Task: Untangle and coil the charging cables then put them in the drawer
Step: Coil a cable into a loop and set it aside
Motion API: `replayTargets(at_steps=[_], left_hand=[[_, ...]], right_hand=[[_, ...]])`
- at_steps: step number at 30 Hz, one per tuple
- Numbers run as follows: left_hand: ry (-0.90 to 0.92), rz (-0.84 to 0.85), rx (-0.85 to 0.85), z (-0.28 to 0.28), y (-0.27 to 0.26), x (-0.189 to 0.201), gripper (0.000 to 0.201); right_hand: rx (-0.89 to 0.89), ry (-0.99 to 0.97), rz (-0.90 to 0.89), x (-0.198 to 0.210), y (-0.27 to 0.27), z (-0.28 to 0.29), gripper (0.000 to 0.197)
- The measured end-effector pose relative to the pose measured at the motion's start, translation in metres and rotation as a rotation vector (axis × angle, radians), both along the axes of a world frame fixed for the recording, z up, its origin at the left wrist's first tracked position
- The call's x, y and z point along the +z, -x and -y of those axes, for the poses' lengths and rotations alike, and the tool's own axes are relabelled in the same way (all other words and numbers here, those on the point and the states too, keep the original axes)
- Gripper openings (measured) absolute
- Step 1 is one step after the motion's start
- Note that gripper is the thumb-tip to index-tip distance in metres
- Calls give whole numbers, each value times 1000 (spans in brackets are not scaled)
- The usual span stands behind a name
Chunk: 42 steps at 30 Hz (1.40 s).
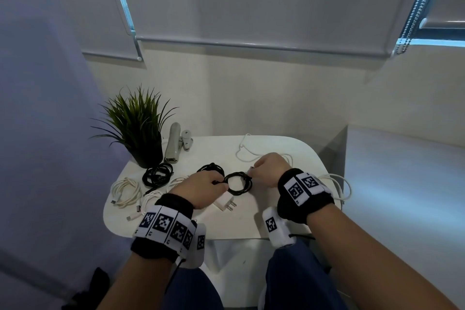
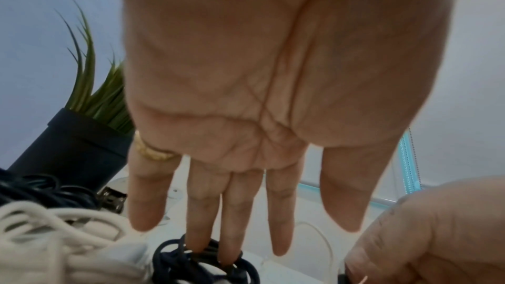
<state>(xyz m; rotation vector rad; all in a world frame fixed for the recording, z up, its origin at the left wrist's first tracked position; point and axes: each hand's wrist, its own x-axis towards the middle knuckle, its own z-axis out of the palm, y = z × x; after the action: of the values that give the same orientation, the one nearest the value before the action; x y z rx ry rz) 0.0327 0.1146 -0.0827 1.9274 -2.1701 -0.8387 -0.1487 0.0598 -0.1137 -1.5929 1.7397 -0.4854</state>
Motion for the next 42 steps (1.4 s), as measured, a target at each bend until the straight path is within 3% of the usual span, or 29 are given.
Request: replayTargets(at_steps=[3, 5, 8, 10, 12, 17, 23, 27, 33, 38, 42], left_hand=[[15, -36, 11, 3, 3, -1, 31], [17, -60, 16, 5, 5, 0, 31], [6, -87, 19, 6, 7, 1, 32], [8, -91, 13, 7, 8, 1, 33], [16, -91, 13, 10, 7, 1, 35], [73, -169, 60, 21, 8, 0, 35], [197, -341, 169, 37, 28, 4, 43], [313, -454, 223, 45, 39, 15, 51], [453, -503, 169, 51, 54, 29, 56], [516, -710, 328, 56, 51, 30, 35], [572, -620, 452, 52, 44, 32, 53]], right_hand=[[-139, 167, -26, 7, 9, 6, 8], [-150, 190, -34, 10, 13, 12, 23], [39, 83, -34, 13, 10, 16, 47], [193, 31, -168, 17, 4, 16, 46], [213, 71, -258, 19, 0, 16, 33], [9, 249, 10, 23, 8, 19, 14], [-97, 487, 319, 56, 20, 8, 11], [-40, 569, 500, 83, 27, -12, 20], [50, 685, 707, 121, 34, -35, 25], [47, 729, 757, 130, 44, -39, 23], [54, 709, 886, 131, 49, -40, 26]])
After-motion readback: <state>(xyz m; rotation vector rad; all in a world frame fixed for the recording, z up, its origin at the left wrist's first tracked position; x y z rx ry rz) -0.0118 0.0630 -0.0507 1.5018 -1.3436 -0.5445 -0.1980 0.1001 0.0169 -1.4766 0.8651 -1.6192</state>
